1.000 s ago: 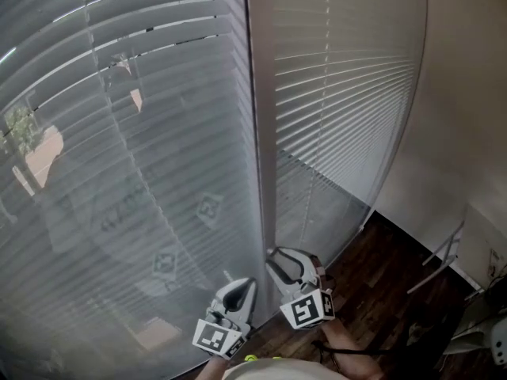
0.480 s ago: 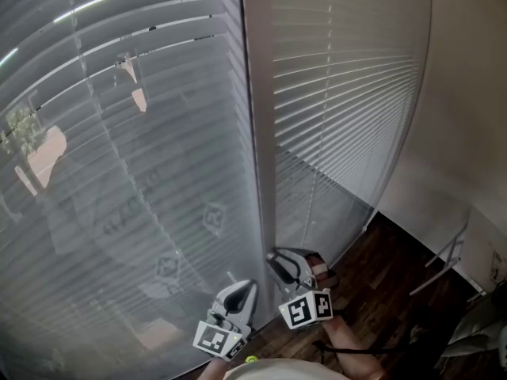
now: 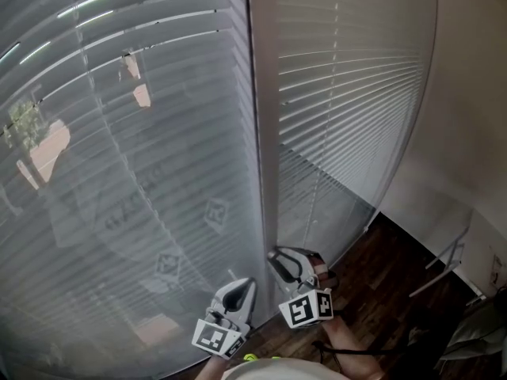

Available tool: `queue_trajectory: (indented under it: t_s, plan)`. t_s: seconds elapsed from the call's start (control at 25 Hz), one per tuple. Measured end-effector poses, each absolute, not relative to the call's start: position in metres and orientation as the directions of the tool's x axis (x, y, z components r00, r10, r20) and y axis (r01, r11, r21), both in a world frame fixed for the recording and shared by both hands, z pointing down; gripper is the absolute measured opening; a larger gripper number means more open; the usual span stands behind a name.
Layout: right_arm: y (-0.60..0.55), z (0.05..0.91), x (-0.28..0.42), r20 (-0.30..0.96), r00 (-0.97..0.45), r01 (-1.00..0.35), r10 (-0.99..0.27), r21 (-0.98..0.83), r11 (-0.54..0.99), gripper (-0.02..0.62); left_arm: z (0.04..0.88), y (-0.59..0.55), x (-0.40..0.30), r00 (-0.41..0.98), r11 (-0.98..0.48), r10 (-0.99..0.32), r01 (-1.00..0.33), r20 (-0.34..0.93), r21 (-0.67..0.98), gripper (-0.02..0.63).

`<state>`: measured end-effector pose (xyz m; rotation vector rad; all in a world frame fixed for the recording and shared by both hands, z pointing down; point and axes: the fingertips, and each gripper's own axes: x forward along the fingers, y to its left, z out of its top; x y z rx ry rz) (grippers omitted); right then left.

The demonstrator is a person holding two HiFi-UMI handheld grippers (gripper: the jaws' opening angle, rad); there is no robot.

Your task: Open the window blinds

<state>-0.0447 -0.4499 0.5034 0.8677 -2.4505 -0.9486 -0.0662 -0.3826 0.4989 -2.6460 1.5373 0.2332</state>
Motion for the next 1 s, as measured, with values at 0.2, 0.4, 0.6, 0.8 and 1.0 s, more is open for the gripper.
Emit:
queue_trajectory:
  t_s: [0.2,0.4,0.6,0.8,1.0]
  plan:
    - [-0.4504,0.5027,-0.0449,0.113,-0.751,-0.453,-0.651,0.628,0.632,0.13,0.4981,-0.3817,-0.0635,0.494,-0.502,-0.853,-0.865,-0.168,0.011,-0.009]
    - [-0.4513,0.5025,-0.0436,0.111,-0.757,-0.502,-0.644,0.532,0.682,0.13,0.4974,-0.3795,-0.0599,0.502,-0.51,-0.849,-0.86,-0.166,0.007,-0.009]
    - [-0.453,0.5014,-0.0421,0.094,-0.766,-0.557,-0.635,0.395,0.731,0.13,0.4978,-0.378,-0.0596,0.502,-0.51,-0.85,-0.86,-0.161,0.008,-0.009]
    - [-0.4545,0.5015,-0.041,0.089,-0.774,-0.589,-0.627,0.263,0.764,0.13,0.4977,-0.3767,-0.059,0.503,-0.51,-0.849,-0.86,-0.16,0.006,-0.009]
    - [-0.4573,0.5032,-0.0386,0.075,-0.78,-0.616,-0.621,0.088,0.783,0.13,0.4971,-0.3751,-0.0589,0.503,-0.511,-0.849,-0.86,-0.162,0.008,-0.009]
